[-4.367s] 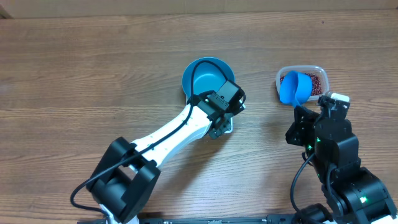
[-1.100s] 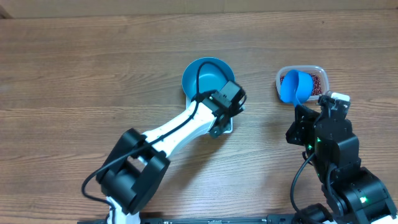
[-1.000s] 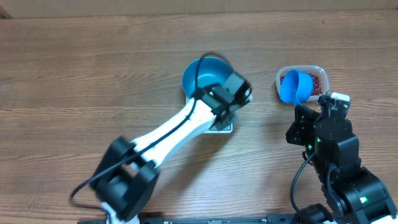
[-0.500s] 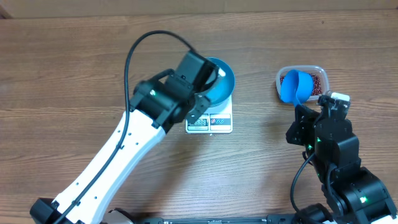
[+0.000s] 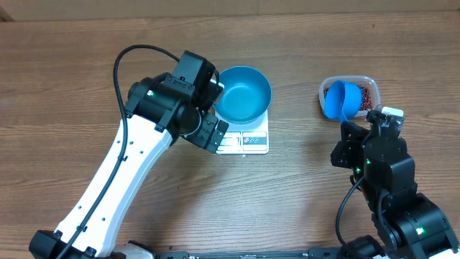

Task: Scoop item into bowl and weigh 150g on scale
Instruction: 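Raise the left gripper away from the scale, then move the held scoop with the right gripper over the bean tub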

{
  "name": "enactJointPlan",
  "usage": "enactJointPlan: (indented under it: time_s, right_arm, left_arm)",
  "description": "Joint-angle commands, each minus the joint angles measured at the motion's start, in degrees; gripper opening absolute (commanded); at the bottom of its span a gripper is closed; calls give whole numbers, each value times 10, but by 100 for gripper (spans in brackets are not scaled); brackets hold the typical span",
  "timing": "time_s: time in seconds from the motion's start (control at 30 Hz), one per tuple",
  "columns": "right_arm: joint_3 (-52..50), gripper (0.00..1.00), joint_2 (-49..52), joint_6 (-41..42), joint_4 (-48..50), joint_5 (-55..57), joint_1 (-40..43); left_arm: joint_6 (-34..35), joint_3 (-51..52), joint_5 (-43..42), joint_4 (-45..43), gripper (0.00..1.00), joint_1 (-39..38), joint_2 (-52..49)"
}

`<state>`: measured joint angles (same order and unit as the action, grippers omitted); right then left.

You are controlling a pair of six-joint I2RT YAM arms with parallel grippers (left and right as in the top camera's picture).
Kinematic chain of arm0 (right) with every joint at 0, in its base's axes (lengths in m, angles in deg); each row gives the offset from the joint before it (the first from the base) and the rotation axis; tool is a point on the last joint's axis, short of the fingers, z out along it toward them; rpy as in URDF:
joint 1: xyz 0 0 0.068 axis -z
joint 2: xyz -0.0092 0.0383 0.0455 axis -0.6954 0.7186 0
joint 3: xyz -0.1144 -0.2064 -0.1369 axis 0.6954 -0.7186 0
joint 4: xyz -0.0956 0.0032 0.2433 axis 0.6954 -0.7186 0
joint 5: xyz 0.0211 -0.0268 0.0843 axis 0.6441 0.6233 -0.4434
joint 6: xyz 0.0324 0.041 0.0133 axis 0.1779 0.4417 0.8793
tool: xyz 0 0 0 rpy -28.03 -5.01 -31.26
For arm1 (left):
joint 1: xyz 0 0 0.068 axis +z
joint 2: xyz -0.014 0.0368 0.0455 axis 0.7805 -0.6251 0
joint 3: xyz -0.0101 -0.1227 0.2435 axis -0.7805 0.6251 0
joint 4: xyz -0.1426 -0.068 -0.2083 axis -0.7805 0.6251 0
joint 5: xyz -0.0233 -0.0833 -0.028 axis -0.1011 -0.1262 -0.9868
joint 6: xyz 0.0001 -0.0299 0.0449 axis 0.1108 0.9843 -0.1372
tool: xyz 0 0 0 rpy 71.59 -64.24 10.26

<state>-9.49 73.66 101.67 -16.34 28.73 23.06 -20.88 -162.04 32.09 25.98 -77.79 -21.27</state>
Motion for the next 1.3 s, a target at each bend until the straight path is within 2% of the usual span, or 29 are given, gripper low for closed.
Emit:
enactJointPlan:
  time_s: [0.0, 0.4, 0.9, 0.97, 1.07, 1.27]
  right_arm:
    - [13, 4, -3, -3, 1, 8, 1]
    - [13, 4, -3, -3, -14, 4, 1]
    - [24, 4, 2, -16, -15, 4, 1]
    - [47, 4, 18, -33, -19, 4, 1]
    - [132, 4, 82, -51, -64, 7, 3]
    - [377, 4, 288, -90, -245, 47, 70]
  left_arm:
    - [-28, 0, -17, 11, 100, 2, 0]
    - [-78, 5, -32, -25, 100, 2, 60]
    - [-74, 10, -30, -40, 99, 3, 62]
    - [-74, 10, -30, -40, 99, 3, 62]
    - [-74, 10, -30, -40, 100, 3, 62]
    - [-74, 10, -30, -40, 100, 3, 62]
